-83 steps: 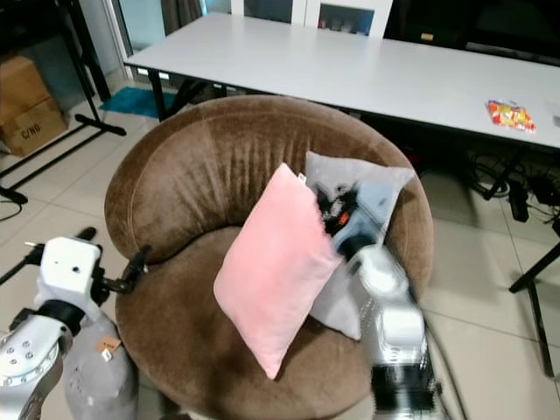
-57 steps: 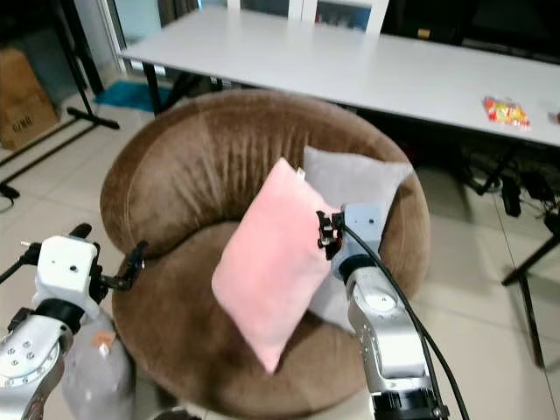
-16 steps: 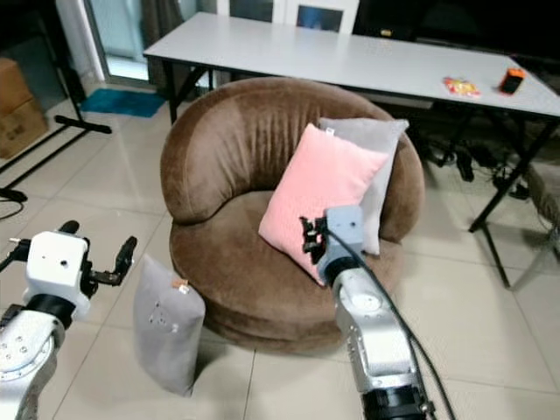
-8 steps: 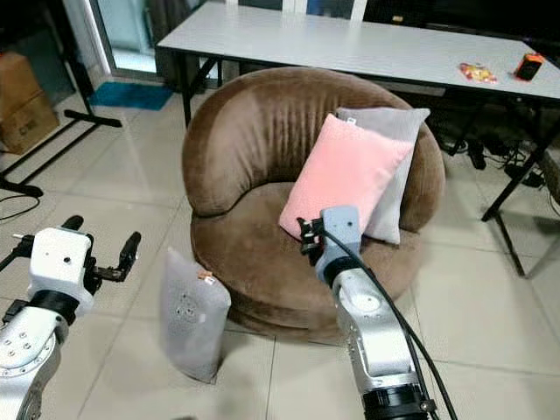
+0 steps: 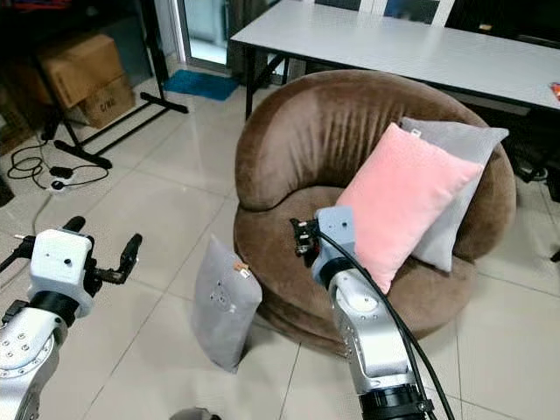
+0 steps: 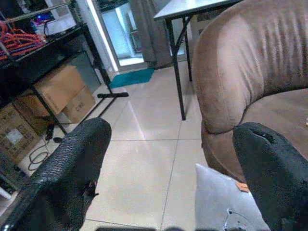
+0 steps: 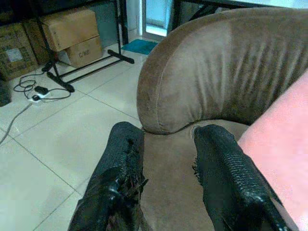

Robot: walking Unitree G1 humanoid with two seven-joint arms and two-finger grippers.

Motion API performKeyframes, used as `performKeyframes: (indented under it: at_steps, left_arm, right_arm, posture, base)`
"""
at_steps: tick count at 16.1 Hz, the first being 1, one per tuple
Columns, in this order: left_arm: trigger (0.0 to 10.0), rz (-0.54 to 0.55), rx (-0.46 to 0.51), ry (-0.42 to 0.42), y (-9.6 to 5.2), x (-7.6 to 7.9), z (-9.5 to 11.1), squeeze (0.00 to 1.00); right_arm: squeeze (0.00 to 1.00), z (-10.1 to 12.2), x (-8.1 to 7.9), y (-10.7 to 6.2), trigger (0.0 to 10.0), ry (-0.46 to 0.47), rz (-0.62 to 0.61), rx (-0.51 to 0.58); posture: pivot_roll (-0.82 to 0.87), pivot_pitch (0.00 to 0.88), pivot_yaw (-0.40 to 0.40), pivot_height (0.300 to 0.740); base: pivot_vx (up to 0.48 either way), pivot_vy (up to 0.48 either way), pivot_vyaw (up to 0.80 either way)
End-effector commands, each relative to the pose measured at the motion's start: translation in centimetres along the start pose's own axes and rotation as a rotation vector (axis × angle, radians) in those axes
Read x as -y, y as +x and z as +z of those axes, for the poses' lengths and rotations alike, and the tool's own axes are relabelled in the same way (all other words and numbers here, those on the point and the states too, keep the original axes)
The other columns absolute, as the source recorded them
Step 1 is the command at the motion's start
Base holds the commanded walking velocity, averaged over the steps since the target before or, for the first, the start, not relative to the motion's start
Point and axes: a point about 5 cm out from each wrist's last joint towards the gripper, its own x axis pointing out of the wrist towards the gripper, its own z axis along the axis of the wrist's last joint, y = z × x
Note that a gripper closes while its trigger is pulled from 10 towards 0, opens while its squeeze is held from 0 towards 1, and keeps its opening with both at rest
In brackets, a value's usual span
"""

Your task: Move the pillow to the sofa from floor

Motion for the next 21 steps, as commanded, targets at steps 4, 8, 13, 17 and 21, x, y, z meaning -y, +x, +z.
performKeyframes:
  at_steps: [4,8,13,17,21]
  left_arm:
    - [10.0,-0.024,0.018,-0.001,-0.01,0.14,0.26,0.00]
    - [10.0,-0.030,0.020,-0.005,-0.06,0.18,0.35,0.00]
    - [10.0,-0.031,0.022,-0.008,-0.05,0.14,0.40,0.00]
    - [10.0,-0.030,0.023,-0.007,-0.02,0.14,0.51,0.00]
    - [10.0,-0.029,0.021,-0.009,-0.03,0.12,0.46,0.00]
  right_arm:
    - [0.00,-0.06,0.45,-0.17,10.0,-0.034,-0.010,-0.001]
    - [0.00,-0.10,0.59,-0.23,10.0,-0.022,-0.024,0.002]
    - [0.00,-0.04,0.88,-0.20,10.0,-0.023,-0.046,0.006]
    - [0.00,-0.03,0.82,-0.09,10.0,-0.025,-0.045,0.007]
    - [0.00,-0.03,0.90,-0.07,10.0,-0.025,-0.050,0.005]
  posture:
    - [0.06,0.000,-0.029,0.740]
    - [0.06,0.000,-0.026,0.740]
    - [0.06,0.000,-0.026,0.740]
    - [0.06,0.000,-0.027,0.740]
    - [0.06,0.000,-0.026,0.740]
  base:
    - [0.282,0.000,0.21]
    - [0.292,0.000,0.54]
    - [0.295,0.000,0.00]
    - [0.292,0.000,0.00]
    - [0.295,0.000,0.00]
